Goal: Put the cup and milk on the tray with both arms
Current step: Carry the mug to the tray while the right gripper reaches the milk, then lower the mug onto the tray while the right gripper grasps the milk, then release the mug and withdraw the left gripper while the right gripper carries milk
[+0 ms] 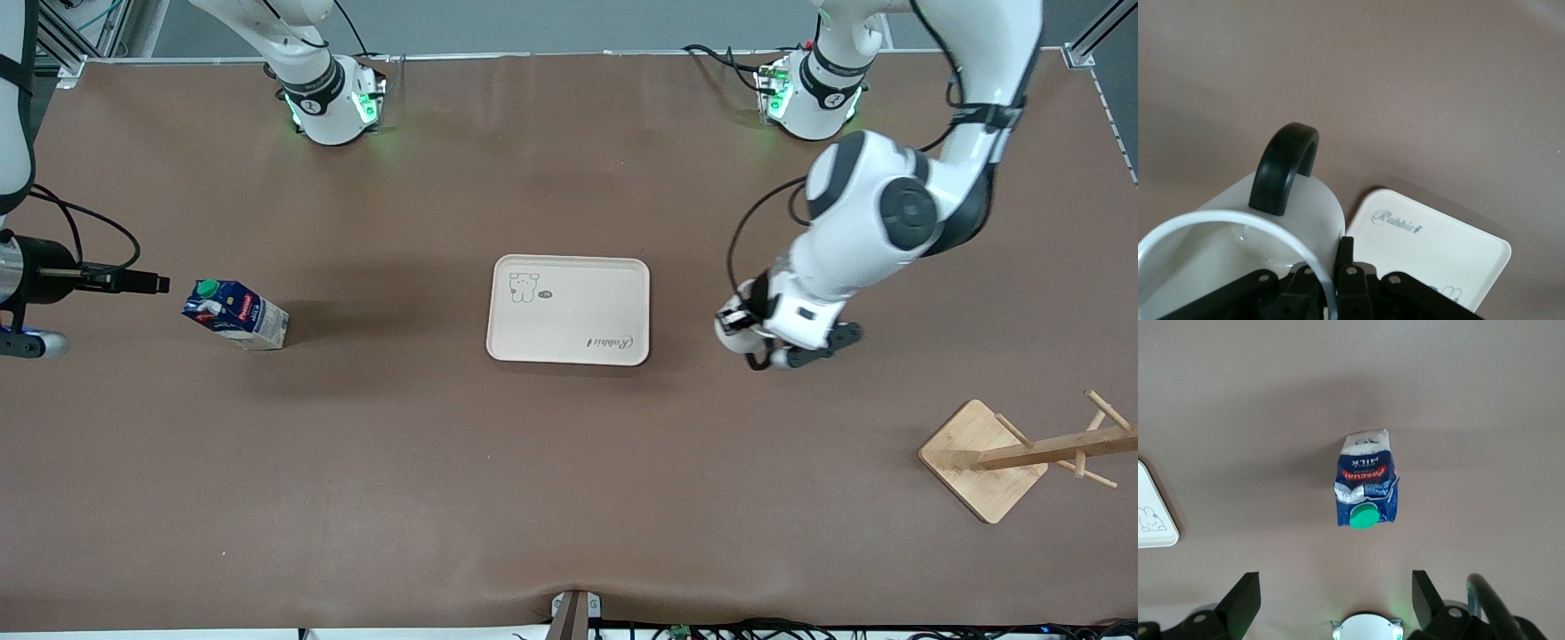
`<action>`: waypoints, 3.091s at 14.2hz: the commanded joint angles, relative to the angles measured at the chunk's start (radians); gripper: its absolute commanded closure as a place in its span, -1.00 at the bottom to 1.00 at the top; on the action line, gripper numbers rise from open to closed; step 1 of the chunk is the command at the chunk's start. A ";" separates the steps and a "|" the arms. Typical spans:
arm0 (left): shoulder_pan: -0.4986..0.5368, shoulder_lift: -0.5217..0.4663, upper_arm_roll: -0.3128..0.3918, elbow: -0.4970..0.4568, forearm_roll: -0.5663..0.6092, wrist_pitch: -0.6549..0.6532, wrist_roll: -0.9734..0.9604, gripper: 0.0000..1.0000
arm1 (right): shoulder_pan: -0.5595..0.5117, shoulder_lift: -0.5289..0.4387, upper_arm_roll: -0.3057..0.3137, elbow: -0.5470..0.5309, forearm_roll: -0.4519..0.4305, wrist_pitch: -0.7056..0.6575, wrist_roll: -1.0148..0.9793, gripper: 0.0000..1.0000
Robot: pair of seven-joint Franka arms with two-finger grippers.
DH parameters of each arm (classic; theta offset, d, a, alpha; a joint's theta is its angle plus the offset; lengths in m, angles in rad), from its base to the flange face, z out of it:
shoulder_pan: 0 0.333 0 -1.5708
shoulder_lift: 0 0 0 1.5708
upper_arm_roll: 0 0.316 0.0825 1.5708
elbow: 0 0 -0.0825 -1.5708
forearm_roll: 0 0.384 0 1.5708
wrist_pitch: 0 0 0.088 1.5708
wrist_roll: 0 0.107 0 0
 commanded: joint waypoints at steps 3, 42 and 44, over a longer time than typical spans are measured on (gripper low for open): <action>-0.131 0.123 0.005 0.064 0.086 -0.010 -0.235 1.00 | -0.032 0.033 0.006 0.018 0.004 -0.010 0.017 -1.00; -0.323 0.332 0.083 0.340 0.376 0.022 -0.766 -1.00 | 0.338 -0.059 0.015 -0.195 0.019 0.261 0.443 1.00; -0.281 0.279 0.088 0.339 0.376 -0.016 -0.716 -1.00 | 0.441 0.011 0.015 -0.118 0.037 0.264 0.524 1.00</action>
